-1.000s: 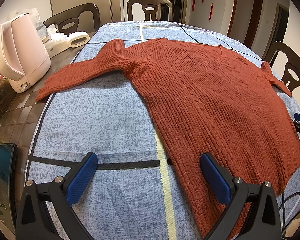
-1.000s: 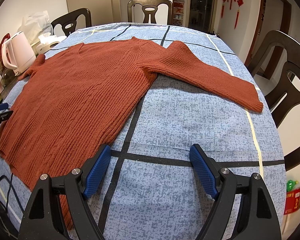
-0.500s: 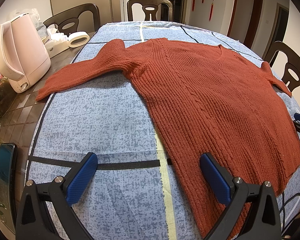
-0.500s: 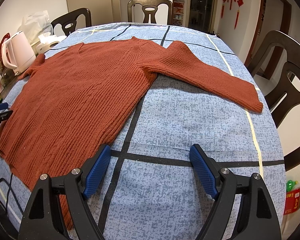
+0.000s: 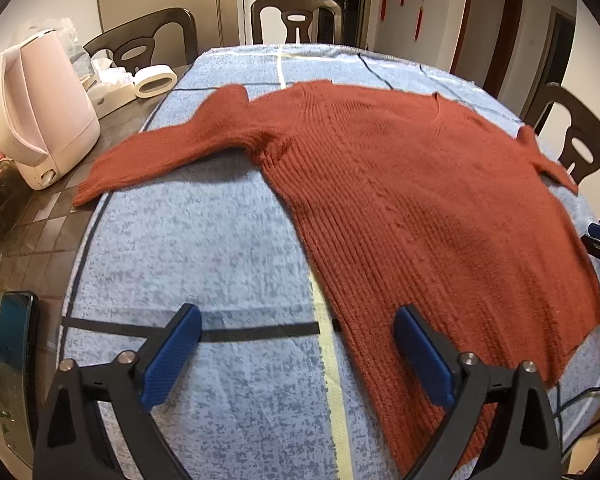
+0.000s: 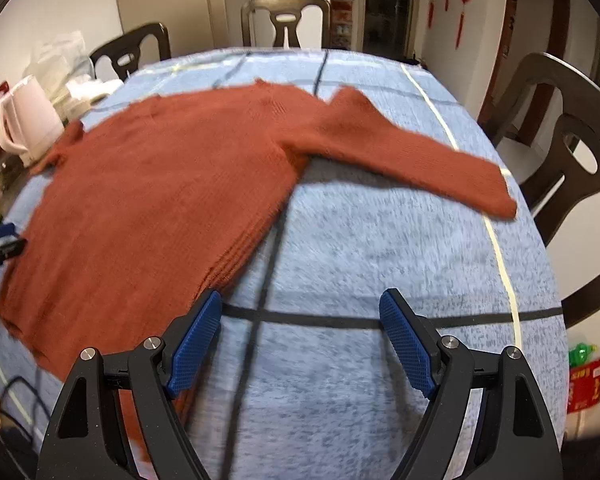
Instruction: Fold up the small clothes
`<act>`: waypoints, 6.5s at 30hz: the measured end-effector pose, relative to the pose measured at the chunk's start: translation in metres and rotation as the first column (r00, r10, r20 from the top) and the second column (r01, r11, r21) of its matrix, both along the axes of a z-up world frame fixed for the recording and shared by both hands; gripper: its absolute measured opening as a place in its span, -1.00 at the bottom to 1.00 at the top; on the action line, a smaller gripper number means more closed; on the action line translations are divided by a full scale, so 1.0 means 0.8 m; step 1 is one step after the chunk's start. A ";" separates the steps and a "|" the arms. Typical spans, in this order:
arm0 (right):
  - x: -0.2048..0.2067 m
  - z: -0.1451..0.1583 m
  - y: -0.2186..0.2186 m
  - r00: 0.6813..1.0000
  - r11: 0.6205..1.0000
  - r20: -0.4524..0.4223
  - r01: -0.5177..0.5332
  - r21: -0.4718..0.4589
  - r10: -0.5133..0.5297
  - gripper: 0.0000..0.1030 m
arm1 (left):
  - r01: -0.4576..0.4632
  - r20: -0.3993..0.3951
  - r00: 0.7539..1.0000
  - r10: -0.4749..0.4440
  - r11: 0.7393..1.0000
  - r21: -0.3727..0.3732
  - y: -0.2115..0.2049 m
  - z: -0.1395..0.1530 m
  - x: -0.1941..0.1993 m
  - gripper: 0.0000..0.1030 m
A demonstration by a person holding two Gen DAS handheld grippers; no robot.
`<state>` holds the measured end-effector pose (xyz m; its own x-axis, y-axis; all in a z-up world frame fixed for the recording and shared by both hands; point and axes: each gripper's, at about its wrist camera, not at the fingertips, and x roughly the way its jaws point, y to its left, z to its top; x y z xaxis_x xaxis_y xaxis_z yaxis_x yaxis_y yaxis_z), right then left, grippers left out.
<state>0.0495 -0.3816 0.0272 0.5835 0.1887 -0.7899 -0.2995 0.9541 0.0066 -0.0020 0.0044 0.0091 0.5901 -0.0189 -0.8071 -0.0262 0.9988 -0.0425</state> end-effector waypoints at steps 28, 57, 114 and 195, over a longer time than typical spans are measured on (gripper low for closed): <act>0.038 0.009 0.135 0.979 0.980 0.031 -0.200 0.007 0.199 0.58 | -0.352 0.035 0.935 0.354 0.934 -0.056 0.228 -0.011 0.110 0.05; 0.046 -0.020 0.127 0.982 0.982 -0.003 -0.190 -0.002 0.190 0.59 | -0.329 0.052 0.943 0.329 0.944 0.011 0.210 0.010 0.134 0.02; 0.099 0.024 0.147 0.974 0.920 -0.102 -0.153 0.362 0.203 0.28 | 0.093 0.087 0.993 -0.078 0.979 -0.180 0.027 0.034 0.176 -0.61; 0.131 0.090 -0.070 0.944 0.791 -0.018 0.287 0.541 -0.331 -0.81 | 0.079 0.084 0.994 -0.068 0.987 -0.136 -0.052 0.004 0.103 0.09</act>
<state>0.1542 -0.4372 0.0991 0.7347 0.3634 -0.5729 -0.0095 0.8499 0.5269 0.0804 -0.0369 0.0126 0.6444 -0.1736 -0.7447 0.0561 0.9820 -0.1804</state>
